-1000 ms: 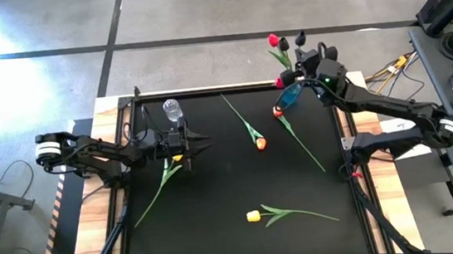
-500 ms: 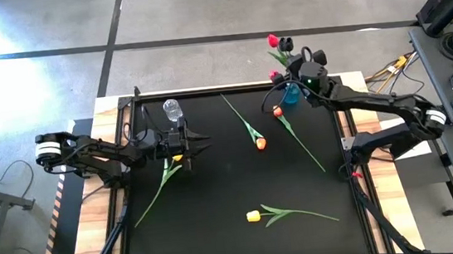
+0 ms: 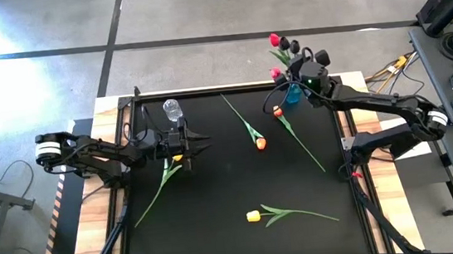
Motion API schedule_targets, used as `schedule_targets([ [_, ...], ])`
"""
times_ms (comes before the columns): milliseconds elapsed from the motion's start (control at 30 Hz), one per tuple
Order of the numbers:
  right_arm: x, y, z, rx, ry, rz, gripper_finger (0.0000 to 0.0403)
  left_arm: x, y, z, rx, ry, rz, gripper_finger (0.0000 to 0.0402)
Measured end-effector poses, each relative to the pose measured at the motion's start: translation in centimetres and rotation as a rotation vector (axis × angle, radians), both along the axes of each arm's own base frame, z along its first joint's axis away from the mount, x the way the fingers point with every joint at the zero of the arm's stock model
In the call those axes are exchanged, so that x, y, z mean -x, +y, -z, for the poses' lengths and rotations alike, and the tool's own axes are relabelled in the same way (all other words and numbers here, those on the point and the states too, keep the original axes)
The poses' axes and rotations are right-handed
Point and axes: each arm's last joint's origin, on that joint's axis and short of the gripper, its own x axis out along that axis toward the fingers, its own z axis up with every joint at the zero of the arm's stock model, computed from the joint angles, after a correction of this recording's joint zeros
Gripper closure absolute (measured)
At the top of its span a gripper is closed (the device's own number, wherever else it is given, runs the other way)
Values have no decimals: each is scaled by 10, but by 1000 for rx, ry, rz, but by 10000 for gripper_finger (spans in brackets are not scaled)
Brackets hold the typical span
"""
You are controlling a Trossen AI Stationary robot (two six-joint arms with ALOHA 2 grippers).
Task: Sort flowers into vase by color
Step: Put the black tulip into the blue vase
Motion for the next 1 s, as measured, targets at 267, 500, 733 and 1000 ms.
schedule_targets([
  [267, -3, 1, -7, -5, 9, -11, 222, 0, 0, 0, 0, 0, 0, 302],
  [500, -3, 2, -20, -29, 43, -15, 212, 0, 0, 0, 1, 4, 0, 302],
  [733, -1, 4, -22, -61, 55, -11, 213, 0, 0, 1, 1, 7, 0, 302],
  [1000, 0, 5, -14, -96, 64, -16, 225, 0, 0, 1, 2, 11, 0, 302],
])
